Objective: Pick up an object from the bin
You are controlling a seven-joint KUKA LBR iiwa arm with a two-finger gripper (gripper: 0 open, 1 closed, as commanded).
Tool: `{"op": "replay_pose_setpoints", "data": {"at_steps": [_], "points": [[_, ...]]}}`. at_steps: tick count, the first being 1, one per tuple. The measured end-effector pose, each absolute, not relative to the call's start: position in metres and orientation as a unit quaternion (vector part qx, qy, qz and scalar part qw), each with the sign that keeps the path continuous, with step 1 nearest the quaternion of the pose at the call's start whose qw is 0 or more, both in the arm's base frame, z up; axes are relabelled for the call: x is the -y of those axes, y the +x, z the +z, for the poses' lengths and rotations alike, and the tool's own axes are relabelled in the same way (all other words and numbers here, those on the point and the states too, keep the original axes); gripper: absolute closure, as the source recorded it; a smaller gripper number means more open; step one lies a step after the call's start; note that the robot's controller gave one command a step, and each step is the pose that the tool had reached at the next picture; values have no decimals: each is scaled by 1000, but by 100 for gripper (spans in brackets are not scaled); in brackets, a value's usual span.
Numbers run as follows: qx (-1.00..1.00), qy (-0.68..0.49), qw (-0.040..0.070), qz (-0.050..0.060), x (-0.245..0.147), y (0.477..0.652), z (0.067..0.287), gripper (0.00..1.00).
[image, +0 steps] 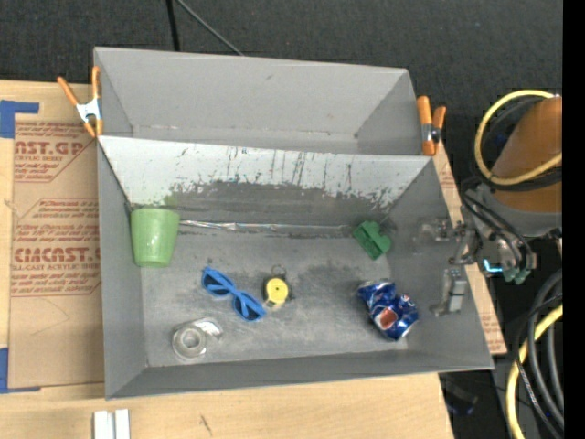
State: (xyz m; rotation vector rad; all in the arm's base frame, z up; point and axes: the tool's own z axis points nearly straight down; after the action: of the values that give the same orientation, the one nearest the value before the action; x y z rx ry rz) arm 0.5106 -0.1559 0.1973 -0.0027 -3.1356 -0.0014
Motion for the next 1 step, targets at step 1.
{"op": "replay_pose_setpoints", "data": {"at_steps": [1], "points": [[1000, -30, 2, -2, 122, 513, 66, 0]]}}
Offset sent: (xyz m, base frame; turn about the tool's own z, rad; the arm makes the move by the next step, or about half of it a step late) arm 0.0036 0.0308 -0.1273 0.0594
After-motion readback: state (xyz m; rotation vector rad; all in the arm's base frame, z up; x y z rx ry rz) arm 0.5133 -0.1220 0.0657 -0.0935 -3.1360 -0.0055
